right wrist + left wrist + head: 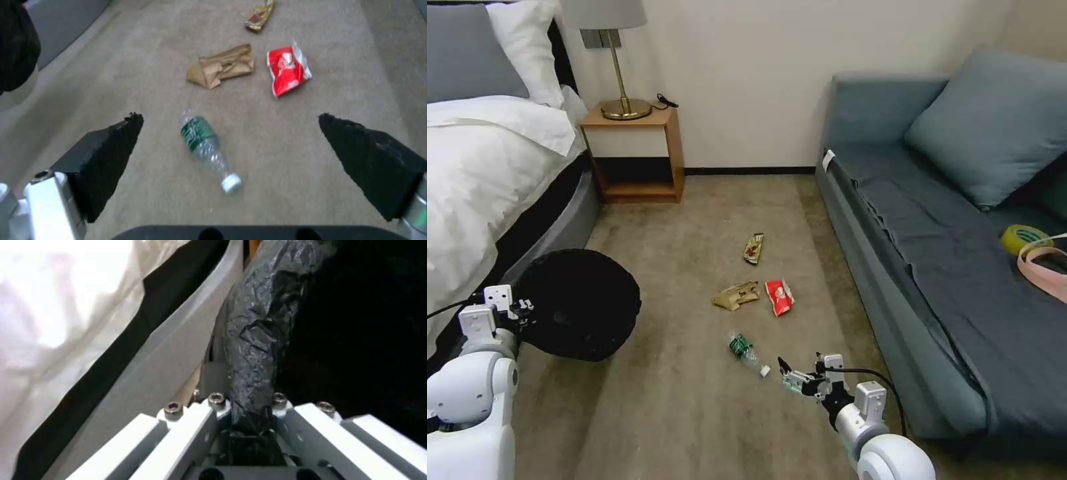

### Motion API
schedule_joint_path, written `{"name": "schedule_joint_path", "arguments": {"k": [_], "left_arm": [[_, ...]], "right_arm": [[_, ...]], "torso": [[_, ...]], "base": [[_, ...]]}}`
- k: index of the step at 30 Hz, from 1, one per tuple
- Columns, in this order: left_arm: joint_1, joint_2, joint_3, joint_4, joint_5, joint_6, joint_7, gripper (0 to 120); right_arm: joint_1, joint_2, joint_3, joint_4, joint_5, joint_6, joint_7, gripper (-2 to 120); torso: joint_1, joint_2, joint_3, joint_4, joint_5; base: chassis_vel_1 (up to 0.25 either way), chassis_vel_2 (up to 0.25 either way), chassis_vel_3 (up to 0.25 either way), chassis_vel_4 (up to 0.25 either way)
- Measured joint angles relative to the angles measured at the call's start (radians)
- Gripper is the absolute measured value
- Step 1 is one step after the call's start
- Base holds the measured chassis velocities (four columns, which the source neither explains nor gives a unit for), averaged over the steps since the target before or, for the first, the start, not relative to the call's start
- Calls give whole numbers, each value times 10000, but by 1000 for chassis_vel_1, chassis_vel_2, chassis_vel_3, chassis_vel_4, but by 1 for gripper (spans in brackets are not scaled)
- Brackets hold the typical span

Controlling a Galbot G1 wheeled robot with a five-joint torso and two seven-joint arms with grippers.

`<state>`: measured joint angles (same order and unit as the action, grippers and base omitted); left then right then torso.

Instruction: Pick up the trash bin, then pick up the garbage on the floor and place it into the trash bin.

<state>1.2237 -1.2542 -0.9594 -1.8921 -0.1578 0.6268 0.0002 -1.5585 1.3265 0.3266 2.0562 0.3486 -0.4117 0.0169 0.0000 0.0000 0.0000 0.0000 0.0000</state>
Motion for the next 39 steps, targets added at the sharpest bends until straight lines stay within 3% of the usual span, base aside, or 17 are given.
{"name": "schedule_joint_path", "arguments": {"k": [29, 39], "left_arm": [[-175, 50, 149, 395, 110, -122, 50, 1], [-166, 60, -31, 493, 117, -217, 102, 1]], "right_arm": [[628, -106, -480, -883, -229, -51, -66, 100], [2016, -982, -1123, -1515, 305, -844, -206, 100]], "torso": [[1, -1, 1, -2, -1], [1, -2, 0, 2, 0]], "base": [[-133, 133, 133, -134], [-8, 5, 4, -6]]}}
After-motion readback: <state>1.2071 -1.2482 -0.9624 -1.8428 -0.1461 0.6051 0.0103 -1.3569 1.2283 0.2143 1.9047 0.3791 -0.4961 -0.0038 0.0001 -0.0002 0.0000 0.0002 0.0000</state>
